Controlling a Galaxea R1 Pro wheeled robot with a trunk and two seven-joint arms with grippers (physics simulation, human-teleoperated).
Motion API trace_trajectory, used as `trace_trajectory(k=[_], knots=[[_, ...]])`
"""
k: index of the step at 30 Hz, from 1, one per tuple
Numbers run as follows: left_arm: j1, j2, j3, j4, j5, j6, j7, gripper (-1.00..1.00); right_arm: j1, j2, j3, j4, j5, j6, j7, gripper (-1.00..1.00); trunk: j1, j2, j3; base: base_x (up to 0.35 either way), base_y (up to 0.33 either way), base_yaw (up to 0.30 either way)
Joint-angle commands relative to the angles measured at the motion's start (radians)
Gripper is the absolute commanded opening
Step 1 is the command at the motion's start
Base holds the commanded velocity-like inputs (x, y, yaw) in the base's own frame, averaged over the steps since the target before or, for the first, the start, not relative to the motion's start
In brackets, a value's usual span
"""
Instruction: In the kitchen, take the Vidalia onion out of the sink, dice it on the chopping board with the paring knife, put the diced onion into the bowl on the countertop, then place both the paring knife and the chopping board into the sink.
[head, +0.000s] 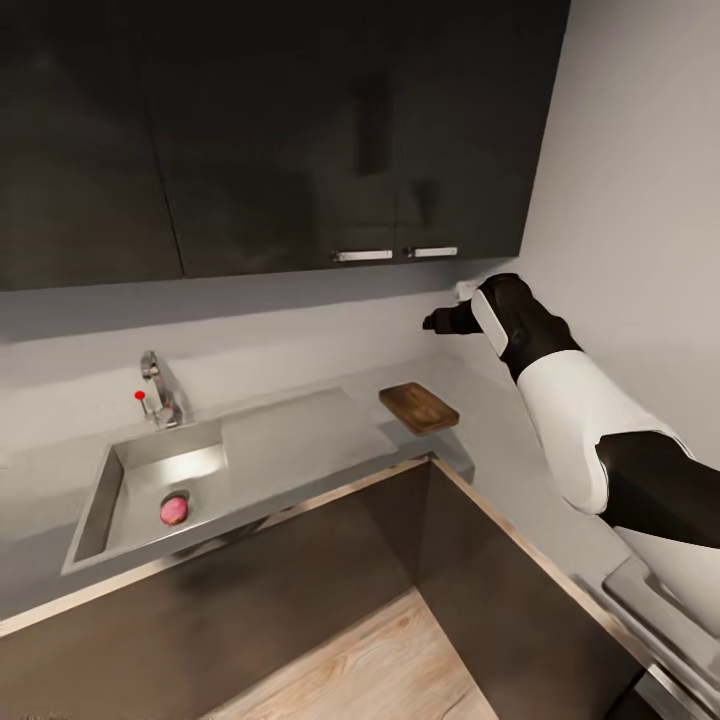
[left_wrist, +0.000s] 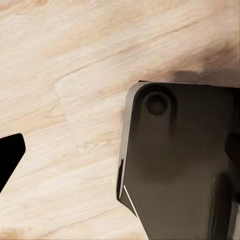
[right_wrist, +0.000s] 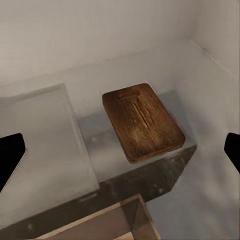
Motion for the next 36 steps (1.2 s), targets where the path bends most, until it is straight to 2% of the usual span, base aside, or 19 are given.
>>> trace_trajectory(k=[1, 20, 36], knots=[[-0.001, 0.000, 0.000, 0.002, 0.003, -0.005, 0.000, 1.00, -0.001, -0.001, 0.005, -0.001, -0.008, 0.004, -0.003, 1.00, 0.001, -0.002, -0.003, 0.166, -0.165, 0.248], [-0.001, -0.001, -0.001, 0.002, 0.003, -0.005, 0.000, 1.00, 0.000, -0.001, 0.005, -0.001, -0.008, 0.002, -0.003, 1.00, 0.001, -0.002, 0.016, 0.055, -0.056, 0.201], [-0.001, -0.002, 0.000, 0.002, 0.003, -0.005, 0.000, 1.00, 0.003, -0.005, 0.005, -0.001, -0.007, 0.002, -0.002, 1.00, 0.001, -0.002, 0.036, 0.213, -0.220, 0.191]])
